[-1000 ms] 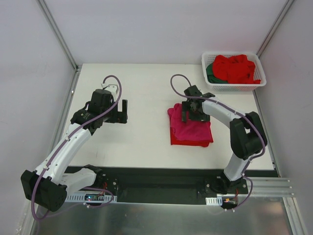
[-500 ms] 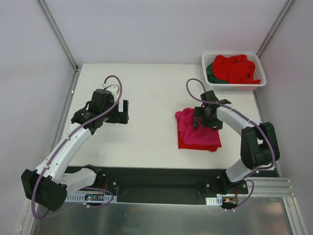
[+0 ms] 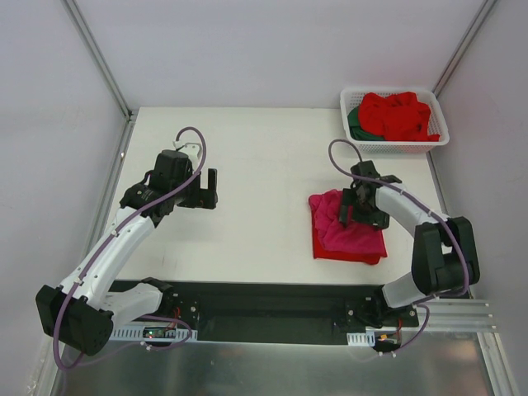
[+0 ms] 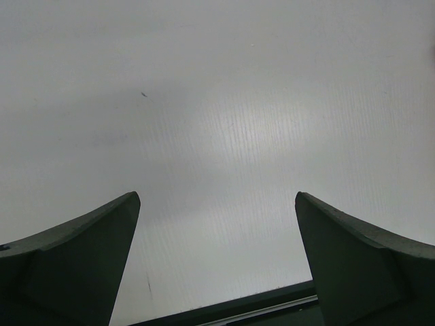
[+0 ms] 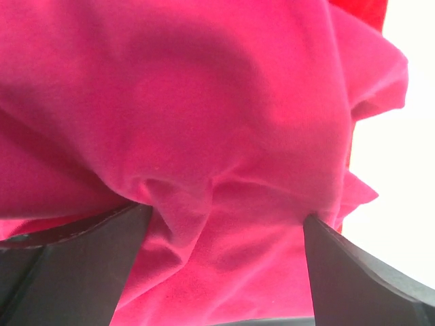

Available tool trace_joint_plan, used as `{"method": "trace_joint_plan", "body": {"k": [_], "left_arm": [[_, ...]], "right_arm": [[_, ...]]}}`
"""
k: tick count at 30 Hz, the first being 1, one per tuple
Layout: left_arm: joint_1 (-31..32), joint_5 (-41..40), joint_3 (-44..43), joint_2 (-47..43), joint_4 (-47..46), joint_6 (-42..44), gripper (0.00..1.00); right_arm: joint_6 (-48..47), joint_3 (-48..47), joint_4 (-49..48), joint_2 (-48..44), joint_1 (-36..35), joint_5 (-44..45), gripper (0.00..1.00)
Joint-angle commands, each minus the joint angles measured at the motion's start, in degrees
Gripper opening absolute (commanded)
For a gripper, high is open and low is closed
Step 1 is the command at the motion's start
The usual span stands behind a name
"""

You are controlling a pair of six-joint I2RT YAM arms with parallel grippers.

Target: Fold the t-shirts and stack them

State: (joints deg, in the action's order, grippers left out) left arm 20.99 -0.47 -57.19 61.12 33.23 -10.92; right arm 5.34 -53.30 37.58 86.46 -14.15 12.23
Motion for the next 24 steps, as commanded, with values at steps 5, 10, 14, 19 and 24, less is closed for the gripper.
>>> {"method": "trace_joint_plan", "body": {"k": [5, 10, 14, 19, 24], "left_arm": [[0.3, 0.4, 0.5, -1.2, -1.6, 0.4, 0.99], [0.3, 1.6, 0.4, -1.0, -1.8, 0.2, 0.99], [0.3, 2.2, 0.2, -0.8, -1.9, 0.2, 0.99], [0.2, 2.5, 0.1, -0.7, -1.9, -0.1, 0.99], [0.3, 2.4, 0.4, -0.9, -1.9, 0.1, 0.99]], "right_arm": [[1.0, 3.9, 6.9, -5.3, 6.2, 8.2, 0.96], [1.7, 2.8, 9.1, -9.5, 6.6, 9.8, 0.97], [0.7, 1.3, 8.3, -14.5, 6.5, 4.7, 0.97], [-0.2, 0.2, 5.8, -13.1, 4.7, 0.8, 0.96], [-0.3, -0.9, 1.9, -11.2, -0.1, 2.1, 0.97]]}}
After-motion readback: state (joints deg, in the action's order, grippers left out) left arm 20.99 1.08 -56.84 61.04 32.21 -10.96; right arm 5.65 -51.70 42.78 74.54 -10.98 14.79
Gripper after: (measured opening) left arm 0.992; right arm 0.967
